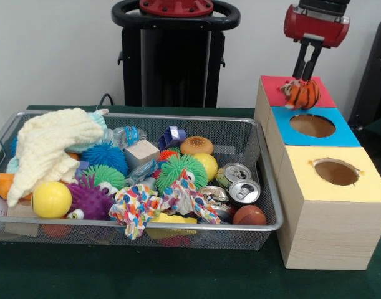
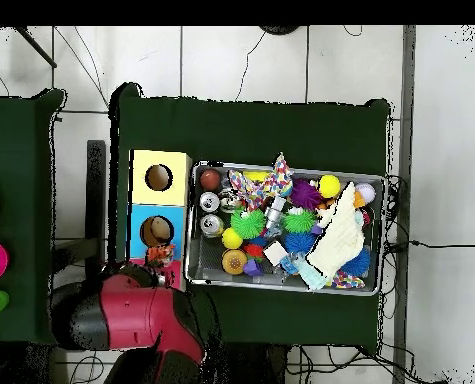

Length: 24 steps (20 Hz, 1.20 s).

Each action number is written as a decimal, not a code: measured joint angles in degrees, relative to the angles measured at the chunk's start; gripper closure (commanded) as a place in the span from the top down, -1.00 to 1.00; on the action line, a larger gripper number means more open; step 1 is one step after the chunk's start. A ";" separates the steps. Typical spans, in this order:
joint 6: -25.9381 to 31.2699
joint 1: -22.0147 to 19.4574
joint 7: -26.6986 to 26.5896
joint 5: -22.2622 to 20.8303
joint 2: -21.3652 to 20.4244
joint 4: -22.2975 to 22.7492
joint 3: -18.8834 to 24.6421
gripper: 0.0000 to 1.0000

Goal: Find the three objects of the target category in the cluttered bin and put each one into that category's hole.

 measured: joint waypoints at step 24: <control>-3.72 1.91 0.00 0.01 0.12 4.96 0.02 -1.00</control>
